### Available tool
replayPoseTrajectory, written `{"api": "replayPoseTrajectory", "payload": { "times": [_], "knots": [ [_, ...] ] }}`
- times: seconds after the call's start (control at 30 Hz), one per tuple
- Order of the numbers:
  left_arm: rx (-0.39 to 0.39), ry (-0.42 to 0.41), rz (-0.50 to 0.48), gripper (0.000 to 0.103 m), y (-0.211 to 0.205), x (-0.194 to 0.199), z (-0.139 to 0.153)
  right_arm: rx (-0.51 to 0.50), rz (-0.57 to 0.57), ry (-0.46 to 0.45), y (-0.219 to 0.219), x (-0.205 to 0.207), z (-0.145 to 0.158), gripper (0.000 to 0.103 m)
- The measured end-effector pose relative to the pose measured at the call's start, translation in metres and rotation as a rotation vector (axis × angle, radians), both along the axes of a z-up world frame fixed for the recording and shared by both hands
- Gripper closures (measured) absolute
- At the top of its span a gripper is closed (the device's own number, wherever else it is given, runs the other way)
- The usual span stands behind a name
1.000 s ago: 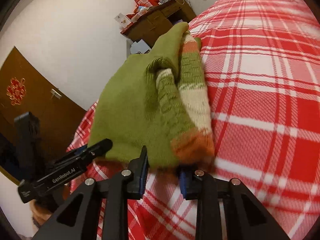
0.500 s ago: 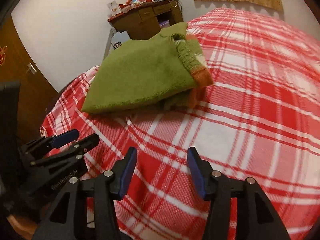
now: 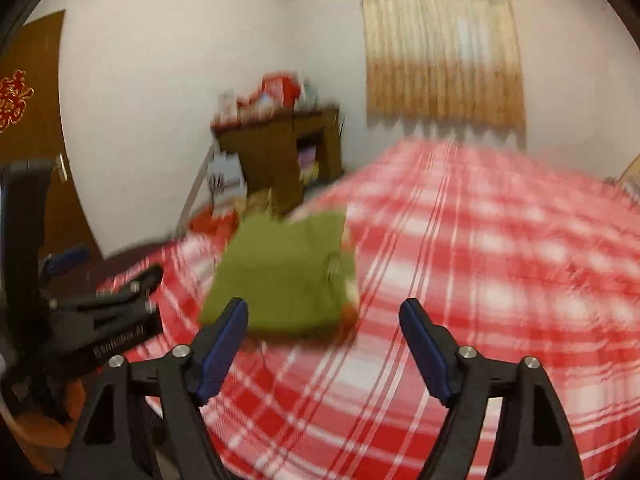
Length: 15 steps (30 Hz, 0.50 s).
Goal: Fold small clothes
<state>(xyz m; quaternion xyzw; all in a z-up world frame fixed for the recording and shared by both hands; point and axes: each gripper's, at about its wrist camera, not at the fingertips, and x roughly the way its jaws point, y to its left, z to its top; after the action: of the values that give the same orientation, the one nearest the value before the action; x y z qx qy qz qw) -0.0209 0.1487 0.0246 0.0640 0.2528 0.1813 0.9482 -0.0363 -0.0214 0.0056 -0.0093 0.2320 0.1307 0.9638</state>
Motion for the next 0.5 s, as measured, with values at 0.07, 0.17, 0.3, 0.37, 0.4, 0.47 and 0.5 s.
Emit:
{"api": "replayPoseTrajectory", "payload": {
  "times": [0.07, 0.17, 0.3, 0.37, 0.4, 0.47, 0.5],
  "knots": [
    [0.011, -0.046, -0.002, 0.0, 0.001, -0.007, 0.011, -0.004, -0.027, -0.098, 0.0, -0.011, 0.027, 0.021],
    [0.015, -0.111, -0.002, 0.0, -0.001, -0.018, 0.024, 0.02, -0.07, -0.202, -0.002, -0.024, 0.057, 0.014],
    [0.015, -0.146, 0.003, 0.0, -0.007, -0.027, 0.033, 0.06, -0.119, -0.291, -0.003, -0.042, 0.074, 0.01],
    [0.017, -0.161, 0.005, 0.0, -0.011, -0.032, 0.036, 0.063, -0.151, -0.332, -0.002, -0.053, 0.07, 0.01],
    [0.014, -0.173, -0.003, 0.0, -0.013, -0.035, 0.037, 0.061, -0.167, -0.344, -0.001, -0.058, 0.066, 0.01],
    [0.005, -0.198, -0.013, 0.0, -0.014, -0.04, 0.042, 0.057, -0.188, -0.336, 0.0, -0.061, 0.061, 0.01],
    [-0.004, -0.202, -0.015, 0.0, -0.014, -0.042, 0.044, 0.053, -0.197, -0.326, 0.0, -0.061, 0.058, 0.01]
  ]
}}
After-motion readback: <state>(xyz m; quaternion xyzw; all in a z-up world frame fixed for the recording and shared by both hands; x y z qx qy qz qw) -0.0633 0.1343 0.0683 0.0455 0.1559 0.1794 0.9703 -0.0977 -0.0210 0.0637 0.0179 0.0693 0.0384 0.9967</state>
